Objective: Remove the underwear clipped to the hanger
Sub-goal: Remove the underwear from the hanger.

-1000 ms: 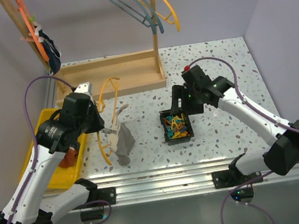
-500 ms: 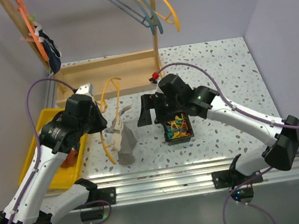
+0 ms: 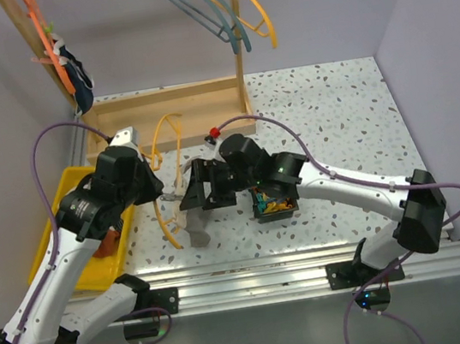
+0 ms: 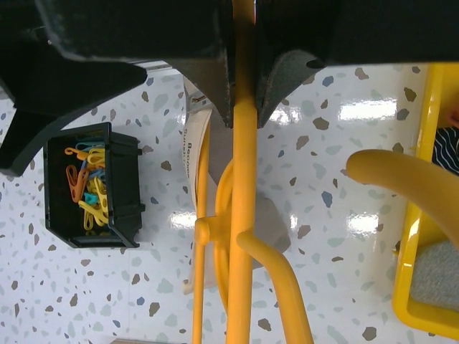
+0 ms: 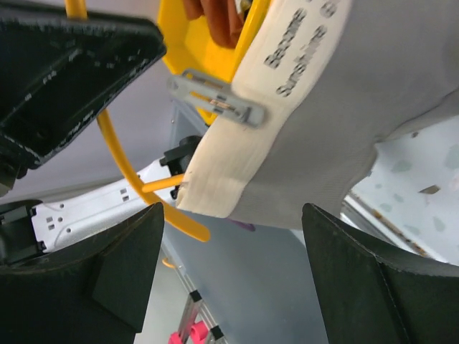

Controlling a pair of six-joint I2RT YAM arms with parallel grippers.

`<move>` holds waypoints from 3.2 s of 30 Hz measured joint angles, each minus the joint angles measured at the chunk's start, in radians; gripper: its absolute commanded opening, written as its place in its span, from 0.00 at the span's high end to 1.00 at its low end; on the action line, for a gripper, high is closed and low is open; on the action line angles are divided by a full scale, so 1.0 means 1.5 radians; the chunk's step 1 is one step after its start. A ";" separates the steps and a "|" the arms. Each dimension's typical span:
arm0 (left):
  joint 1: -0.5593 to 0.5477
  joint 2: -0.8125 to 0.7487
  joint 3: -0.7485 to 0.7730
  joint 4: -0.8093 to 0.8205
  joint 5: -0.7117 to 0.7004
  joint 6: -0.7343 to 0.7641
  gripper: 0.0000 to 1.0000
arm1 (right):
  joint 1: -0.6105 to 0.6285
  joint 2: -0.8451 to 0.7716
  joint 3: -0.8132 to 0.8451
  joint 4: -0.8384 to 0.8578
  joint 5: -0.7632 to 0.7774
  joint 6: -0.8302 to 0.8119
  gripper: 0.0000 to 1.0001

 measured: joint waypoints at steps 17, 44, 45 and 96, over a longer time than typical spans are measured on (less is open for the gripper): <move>0.000 0.000 0.000 -0.002 -0.009 -0.006 1.00 | 0.082 0.135 0.218 -0.169 0.134 0.024 0.35; -0.004 -0.006 0.000 -0.008 -0.021 -0.014 1.00 | 0.097 0.114 0.194 -0.264 0.239 -0.021 1.00; -0.004 -0.007 0.000 -0.008 -0.021 -0.017 1.00 | 0.094 0.112 0.189 -0.263 0.239 -0.021 1.00; -0.003 -0.024 0.005 -0.031 -0.058 -0.023 1.00 | 0.066 0.075 0.111 -0.218 0.153 -0.015 0.02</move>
